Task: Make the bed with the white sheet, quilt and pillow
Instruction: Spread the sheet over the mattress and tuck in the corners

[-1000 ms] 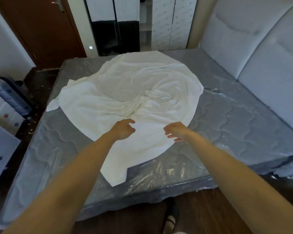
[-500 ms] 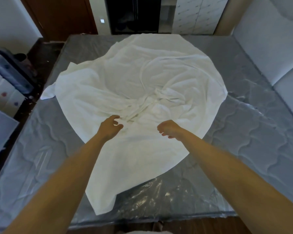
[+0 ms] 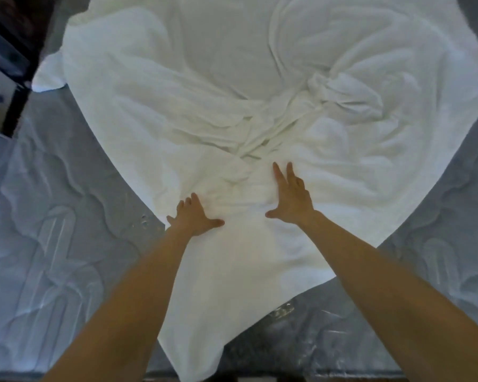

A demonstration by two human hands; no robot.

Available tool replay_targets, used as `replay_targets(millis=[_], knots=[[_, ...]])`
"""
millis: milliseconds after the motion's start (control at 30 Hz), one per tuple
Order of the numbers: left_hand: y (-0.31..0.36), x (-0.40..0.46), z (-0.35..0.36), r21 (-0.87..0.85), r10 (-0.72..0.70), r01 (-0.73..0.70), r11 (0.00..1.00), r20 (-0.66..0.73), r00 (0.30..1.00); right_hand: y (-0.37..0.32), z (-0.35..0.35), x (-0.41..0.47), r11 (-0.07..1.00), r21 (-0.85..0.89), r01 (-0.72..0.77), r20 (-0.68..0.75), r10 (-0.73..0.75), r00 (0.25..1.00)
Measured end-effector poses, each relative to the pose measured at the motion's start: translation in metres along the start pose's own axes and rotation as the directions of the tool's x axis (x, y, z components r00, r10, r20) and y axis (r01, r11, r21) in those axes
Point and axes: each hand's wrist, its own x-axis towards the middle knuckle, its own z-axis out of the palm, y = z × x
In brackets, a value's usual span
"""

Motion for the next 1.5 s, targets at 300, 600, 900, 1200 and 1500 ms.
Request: replay_targets(millis=[300, 600, 900, 1200, 1500], knots=[[0.013, -0.036, -0.008, -0.225, 0.185, -0.183, 0.957, -0.01, 0.983, 0.03, -0.013, -0.022, 0.953, -0.255, 0.163, -0.057, -0.183, 0.981], [0.095, -0.16, -0.013, -0.34, 0.27, -0.274, 0.9, -0.06, 0.961, 0.138, -0.005, -0.175, 0.975, -0.192, -0.114, 0.015, 0.119, 0.993], [0.24, -0.309, 0.063, -0.513, 0.526, -0.405, 0.757, 0.112, 0.843, 0.272, -0.061, -0.312, 0.81, -0.045, -0.585, -0.121, 0.576, 0.808], [0.246, -0.407, 0.083, -0.384, 0.728, -0.621, 0.683, 0.292, 0.62, 0.158, -0.098, -0.312, 0.486, 0.811, -0.327, 0.207, 0.285, 0.936], [0.173, -0.323, 0.048, -0.904, 0.103, 0.126, 0.409, 0.184, 0.978, 0.132, -0.103, -0.353, 0.315, 0.896, -0.313, 0.387, -0.209, 0.898]])
